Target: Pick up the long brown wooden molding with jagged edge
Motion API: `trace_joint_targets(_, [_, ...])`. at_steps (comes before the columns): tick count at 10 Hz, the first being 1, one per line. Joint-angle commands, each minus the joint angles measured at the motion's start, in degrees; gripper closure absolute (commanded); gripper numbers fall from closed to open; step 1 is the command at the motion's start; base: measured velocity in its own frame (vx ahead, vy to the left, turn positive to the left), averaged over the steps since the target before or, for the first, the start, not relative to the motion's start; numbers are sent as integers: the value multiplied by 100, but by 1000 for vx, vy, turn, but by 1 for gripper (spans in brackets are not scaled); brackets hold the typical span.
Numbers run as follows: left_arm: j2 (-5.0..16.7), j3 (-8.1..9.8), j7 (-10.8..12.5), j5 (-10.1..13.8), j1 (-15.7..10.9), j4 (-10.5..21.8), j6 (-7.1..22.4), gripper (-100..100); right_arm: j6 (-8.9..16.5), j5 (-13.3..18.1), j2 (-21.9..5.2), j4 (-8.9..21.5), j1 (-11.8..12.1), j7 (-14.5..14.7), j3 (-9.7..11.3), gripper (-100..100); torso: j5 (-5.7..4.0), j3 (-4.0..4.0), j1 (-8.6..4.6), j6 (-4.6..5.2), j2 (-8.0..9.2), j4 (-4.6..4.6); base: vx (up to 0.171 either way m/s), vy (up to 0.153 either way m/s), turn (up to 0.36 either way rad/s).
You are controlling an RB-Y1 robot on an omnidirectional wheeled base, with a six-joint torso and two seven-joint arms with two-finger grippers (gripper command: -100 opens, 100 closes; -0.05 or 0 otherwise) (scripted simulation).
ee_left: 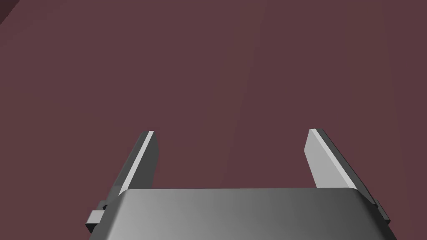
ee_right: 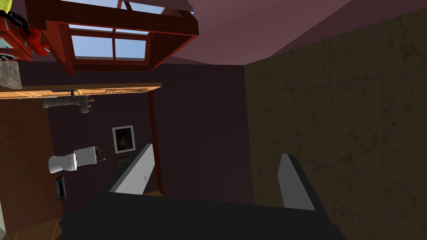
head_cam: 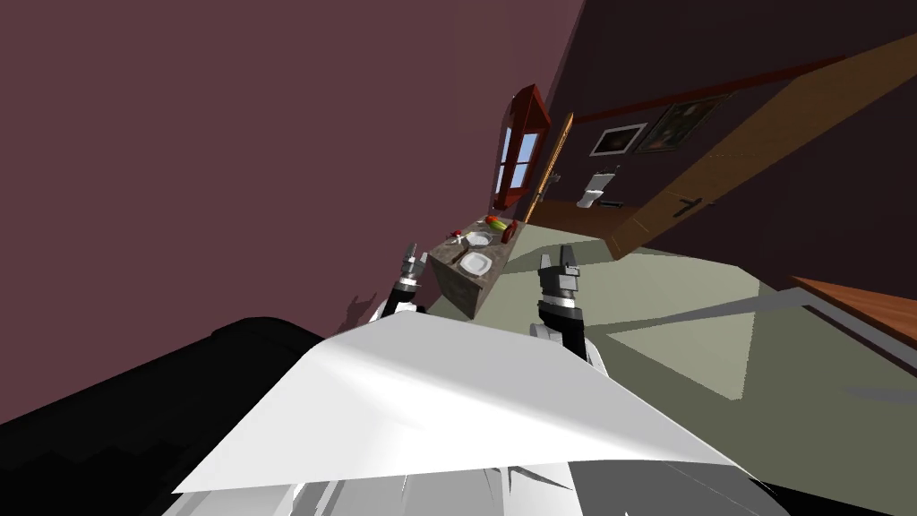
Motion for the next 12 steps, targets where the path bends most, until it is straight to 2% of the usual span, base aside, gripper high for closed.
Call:
trace_joint_targets(1, [194, -76, 8, 14, 15, 90, -30, -100, 0, 0, 0, 0, 0, 0, 0, 0, 0, 0, 0, 0, 0, 0, -20, -40, -49])
trace_joint_targets(2, [421, -226, 36, 54, 59, 228, -53, -100, 0, 0, 0, 0, 1, 0, 0, 0, 0, 0, 2, -2, 0, 0, -25, -45, -112])
trace_joint_targets(3, [514, -226, 36, 54, 59, 228, -53, -100, 0, 0, 0, 0, 0, 0, 0, 0, 0, 1, 0, 0, 2, 0, -23, -39, -65])
trace_joint_targets(4, [702, -392, 64, 94, 103, 376, -79, -100, 0, 0, 0, 0, 0, 0, 0, 0, 0, 2, 2, -2, 2, 1, -24, -52, -152])
trace_joint_targets(5, [848, -392, 64, 94, 103, 376, -79, -100, 0, 0, 0, 0, 0, 0, 0, 0, 0, 2, -2, 0, 3, 1, -21, -42, -56])
trace_joint_targets(6, [1040, -572, 92, 134, 146, 533, -109, -100, 0, 0, 0, 0, 1, 0, 0, 0, -1, 1, 2, -3, 2, 1, -28, -56, -103])
trace_joint_targets(7, [1195, -572, 92, 134, 146, 533, -109, -100, 0, 0, 0, 0, 0, 0, 0, 0, 0, 2, -2, -1, 3, 1, -23, -50, -67])
trace_joint_targets(8, [1393, -765, 119, 173, 185, 699, -142, -100, 0, 0, 0, 0, 1, 0, 0, 0, -1, 2, -1, -3, 3, 1, -15, -63, -163])
trace_joint_targets(9, [1551, -765, 119, 173, 185, 699, -142, -100, 0, 0, 0, 0, 0, 0, 0, 0, -1, 0, -6, 0, 0, 0, -8, -47, -77])
trace_joint_targets(10, [1724, -970, 146, 210, 221, 871, -179, -100, 0, 0, 0, 0, 1, 0, 0, 0, -1, -1, 0, -3, -2, 0, -15, -54, -126])
trace_joint_targets(11, [1922, -970, 146, 210, 221, 871, -179, -100, 0, 0, 0, 0, 0, 0, 0, 0, -1, 0, -1, -1, -1, 0, -15, -46, -81])
trace_joint_targets(12, [2110, -1186, 172, 245, 250, 1051, -218, -100, 0, 0, 0, 0, 1, 0, -1, 0, -1, 1, 1, -3, 0, 1, -10, -52, -152])
